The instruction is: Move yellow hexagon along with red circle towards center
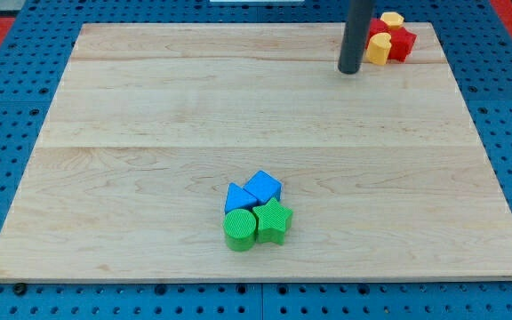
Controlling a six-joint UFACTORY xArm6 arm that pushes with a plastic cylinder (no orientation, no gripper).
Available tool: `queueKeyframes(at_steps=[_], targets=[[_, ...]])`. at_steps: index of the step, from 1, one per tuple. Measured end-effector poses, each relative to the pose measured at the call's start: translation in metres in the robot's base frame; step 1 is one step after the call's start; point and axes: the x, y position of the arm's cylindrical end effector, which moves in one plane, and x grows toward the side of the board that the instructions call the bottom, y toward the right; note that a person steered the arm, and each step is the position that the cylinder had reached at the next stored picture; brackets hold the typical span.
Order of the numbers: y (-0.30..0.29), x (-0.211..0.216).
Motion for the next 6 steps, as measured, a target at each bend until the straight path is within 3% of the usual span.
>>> queueKeyframes(at_steps=[2, 3, 5, 6], targets=[[0.155, -0.015], [0.157, -0.110], [0.142, -0.122], [0.098, -0.122]])
